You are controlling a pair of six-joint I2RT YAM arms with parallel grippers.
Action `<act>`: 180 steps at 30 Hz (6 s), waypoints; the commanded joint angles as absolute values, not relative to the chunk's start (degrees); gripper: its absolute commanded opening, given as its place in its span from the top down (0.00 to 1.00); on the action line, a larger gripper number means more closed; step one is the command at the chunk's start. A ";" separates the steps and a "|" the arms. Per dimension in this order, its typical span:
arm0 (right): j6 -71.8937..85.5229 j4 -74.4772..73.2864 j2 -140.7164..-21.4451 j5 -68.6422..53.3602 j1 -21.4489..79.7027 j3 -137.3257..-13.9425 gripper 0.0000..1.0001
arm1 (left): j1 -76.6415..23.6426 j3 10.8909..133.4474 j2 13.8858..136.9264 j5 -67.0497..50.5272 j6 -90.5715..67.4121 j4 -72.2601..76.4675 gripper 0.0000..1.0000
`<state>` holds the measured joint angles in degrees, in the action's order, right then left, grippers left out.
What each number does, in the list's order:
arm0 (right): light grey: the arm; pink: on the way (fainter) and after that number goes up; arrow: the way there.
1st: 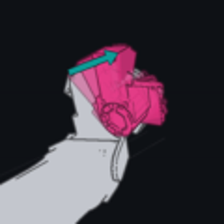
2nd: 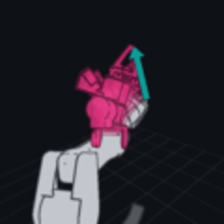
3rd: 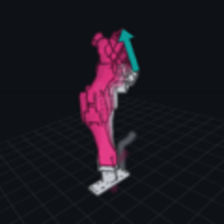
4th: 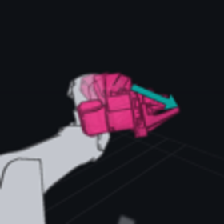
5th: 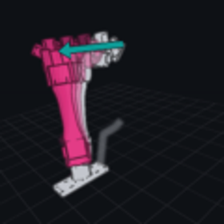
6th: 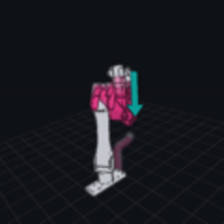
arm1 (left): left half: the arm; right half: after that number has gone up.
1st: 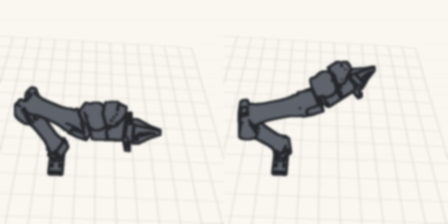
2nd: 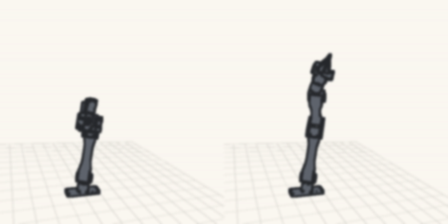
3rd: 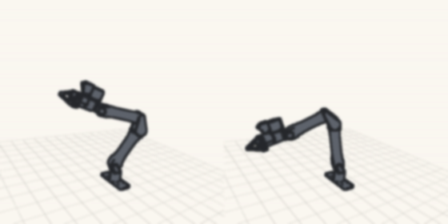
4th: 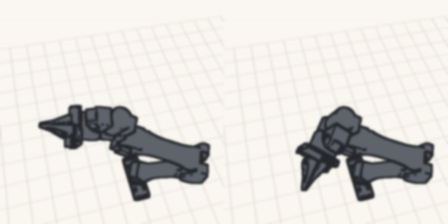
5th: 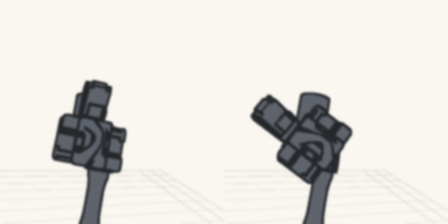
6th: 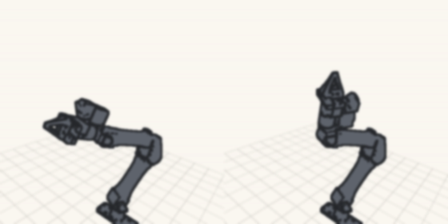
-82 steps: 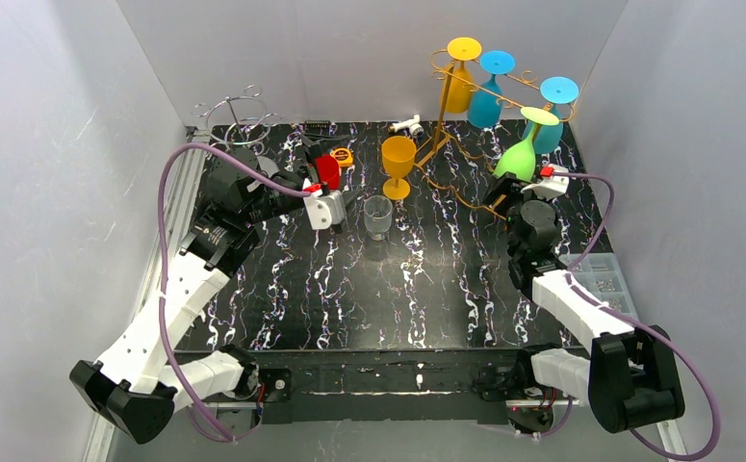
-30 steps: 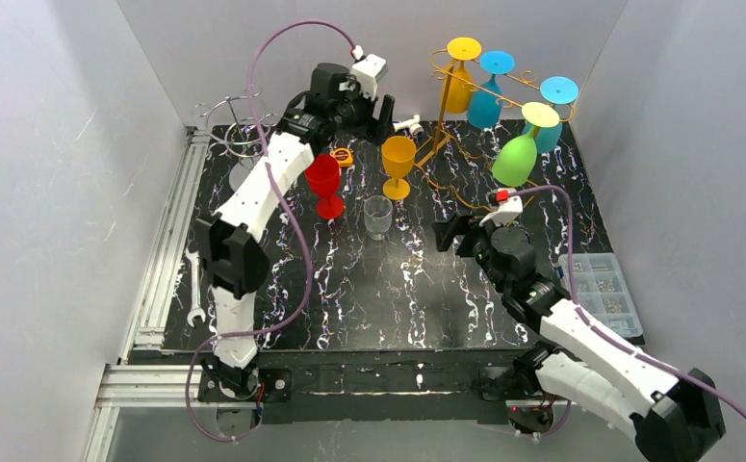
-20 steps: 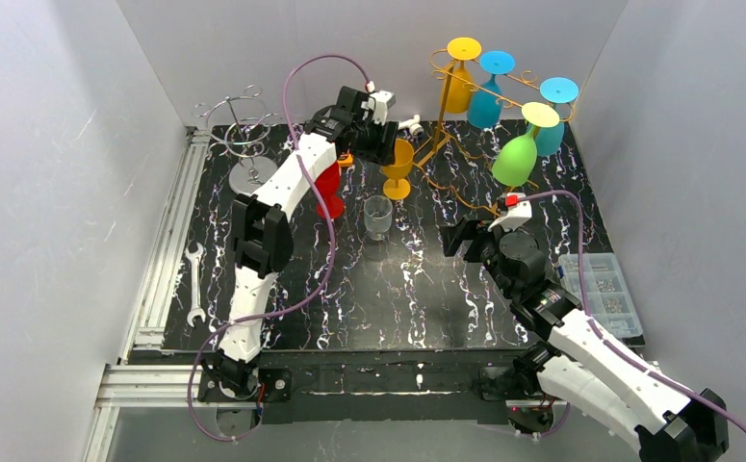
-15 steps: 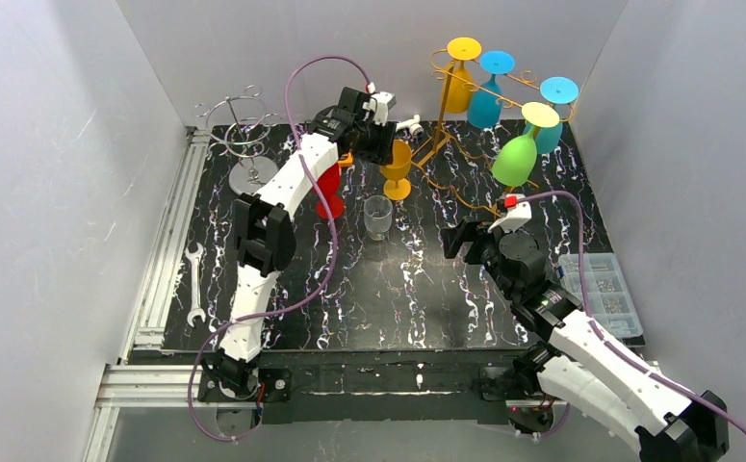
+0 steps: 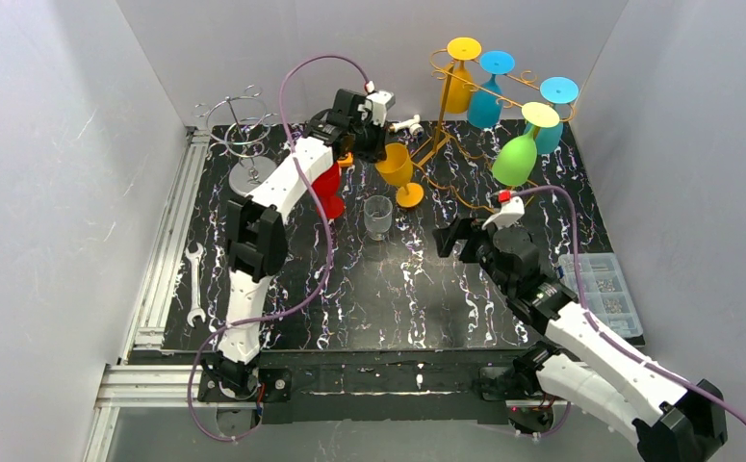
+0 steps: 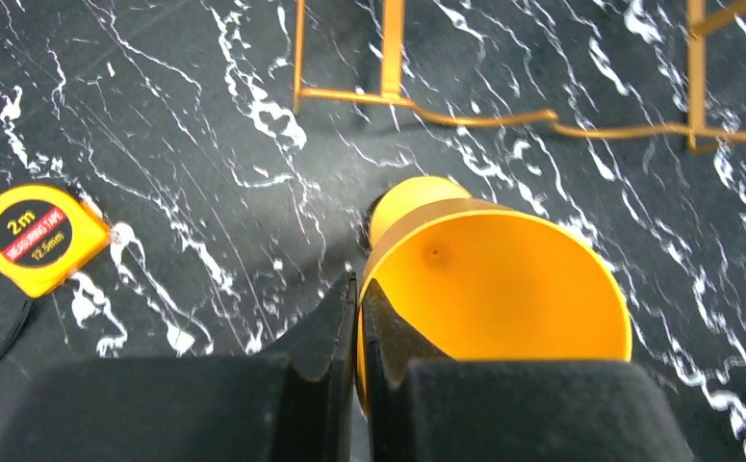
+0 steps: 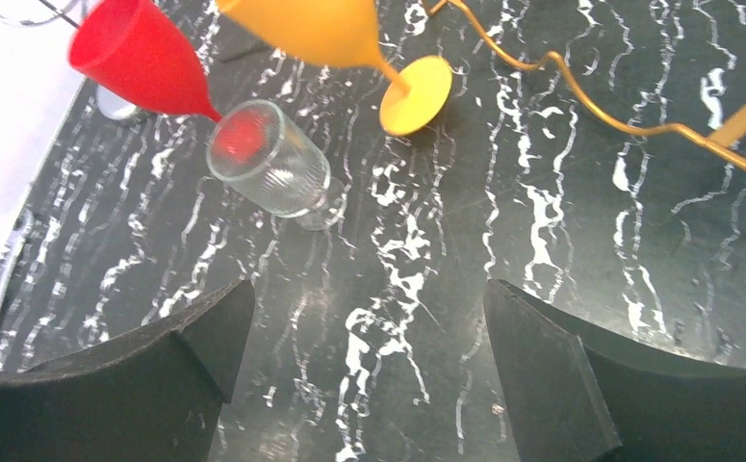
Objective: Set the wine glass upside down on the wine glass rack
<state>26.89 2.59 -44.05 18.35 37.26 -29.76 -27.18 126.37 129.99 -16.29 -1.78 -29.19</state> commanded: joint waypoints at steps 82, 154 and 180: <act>73.99 72.23 -78.33 -10.29 46.38 -57.86 0.31 | -33.52 59.88 55.33 -33.91 82.64 32.62 0.89; 9.84 -9.41 -48.60 21.61 34.76 -51.02 0.40 | -26.64 130.59 137.05 -47.02 54.73 39.02 0.55; 11.88 -9.40 -47.55 19.06 33.55 -48.15 0.41 | -26.99 112.01 130.54 -41.46 52.26 50.36 0.54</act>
<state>10.83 -11.62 -48.21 19.14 33.85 -47.83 -25.91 105.25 129.75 -42.76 54.65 49.04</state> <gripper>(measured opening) 0.838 0.456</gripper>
